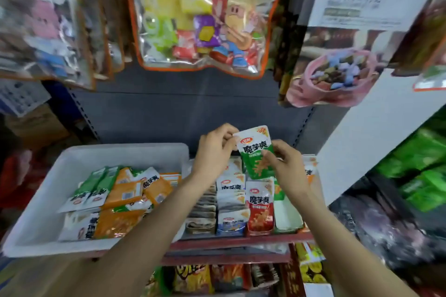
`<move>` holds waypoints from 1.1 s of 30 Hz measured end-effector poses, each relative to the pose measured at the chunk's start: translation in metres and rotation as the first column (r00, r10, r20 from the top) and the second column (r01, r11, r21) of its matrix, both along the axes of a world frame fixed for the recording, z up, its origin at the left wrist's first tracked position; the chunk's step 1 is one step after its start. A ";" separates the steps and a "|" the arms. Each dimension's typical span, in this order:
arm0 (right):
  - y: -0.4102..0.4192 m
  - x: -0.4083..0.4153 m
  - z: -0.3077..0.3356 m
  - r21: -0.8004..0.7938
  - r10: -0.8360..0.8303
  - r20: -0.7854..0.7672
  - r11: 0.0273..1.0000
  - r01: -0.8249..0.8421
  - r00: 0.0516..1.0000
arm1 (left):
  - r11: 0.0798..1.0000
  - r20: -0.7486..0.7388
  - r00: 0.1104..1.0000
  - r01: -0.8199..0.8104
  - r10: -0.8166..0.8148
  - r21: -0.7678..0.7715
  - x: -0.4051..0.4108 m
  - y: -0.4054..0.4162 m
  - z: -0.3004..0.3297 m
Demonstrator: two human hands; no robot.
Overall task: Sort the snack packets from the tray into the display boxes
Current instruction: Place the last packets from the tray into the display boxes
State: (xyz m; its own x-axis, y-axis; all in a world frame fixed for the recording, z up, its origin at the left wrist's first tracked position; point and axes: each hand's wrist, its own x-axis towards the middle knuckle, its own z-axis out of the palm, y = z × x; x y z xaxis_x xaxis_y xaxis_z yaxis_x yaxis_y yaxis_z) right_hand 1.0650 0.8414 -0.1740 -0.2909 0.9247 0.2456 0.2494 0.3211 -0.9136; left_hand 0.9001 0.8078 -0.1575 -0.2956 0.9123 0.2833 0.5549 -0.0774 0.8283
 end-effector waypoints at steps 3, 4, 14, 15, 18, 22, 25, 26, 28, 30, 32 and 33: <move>0.017 0.039 -0.009 -0.033 -0.066 0.035 0.997 0.067 0.997 | 0.999 -0.013 0.999 0.047 -0.047 -0.008 0.039 0.018 -0.006; 0.023 0.049 -0.013 -0.041 -0.078 0.056 0.996 0.080 0.995 | 0.998 -0.025 0.998 0.053 -0.054 -0.015 0.050 0.024 -0.008; 0.068 0.097 -0.046 -0.069 -0.089 0.335 0.990 0.119 0.938 | 0.973 -0.424 0.896 0.037 -0.133 -0.227 0.106 0.062 -0.047; 0.071 0.097 -0.046 -0.055 -0.074 0.351 0.994 0.099 0.934 | 0.968 -0.462 0.877 0.015 -0.134 -0.252 0.108 0.064 -0.051; 0.079 0.097 -0.051 -0.019 0.001 0.489 1.000 0.010 0.872 | 0.959 -0.602 0.789 -0.066 -0.120 -0.277 0.113 0.070 -0.061; 0.080 0.095 -0.057 0.078 -0.038 0.674 0.997 -0.019 0.738 | 0.926 -0.762 0.592 -0.066 -0.263 -0.371 0.118 0.080 -0.065; 0.077 0.091 -0.059 0.100 -0.036 0.733 0.994 -0.055 0.679 | 0.908 -0.808 0.497 -0.089 -0.315 -0.409 0.119 0.083 -0.067; 0.076 0.090 -0.061 0.089 -0.029 0.731 0.995 -0.053 0.682 | 0.904 -0.805 0.499 -0.092 -0.320 -0.417 0.119 0.083 -0.068; 0.074 0.089 -0.062 0.065 -0.021 0.697 0.997 -0.034 0.717 | 0.907 -0.783 0.540 -0.082 -0.309 -0.414 0.116 0.082 -0.067; 0.071 0.088 -0.061 0.071 -0.039 0.659 0.997 -0.011 0.751 | 0.926 -0.747 0.614 -0.065 -0.257 -0.372 0.110 0.077 -0.065; 0.067 0.085 -0.057 0.111 -0.060 0.637 0.994 -0.013 0.769 | 0.952 -0.689 0.705 -0.068 -0.166 -0.299 0.101 0.065 -0.061; 0.064 0.081 -0.054 0.119 -0.053 0.630 0.992 -0.030 0.775 | 0.963 -0.659 0.743 -0.076 -0.119 -0.260 0.095 0.057 -0.059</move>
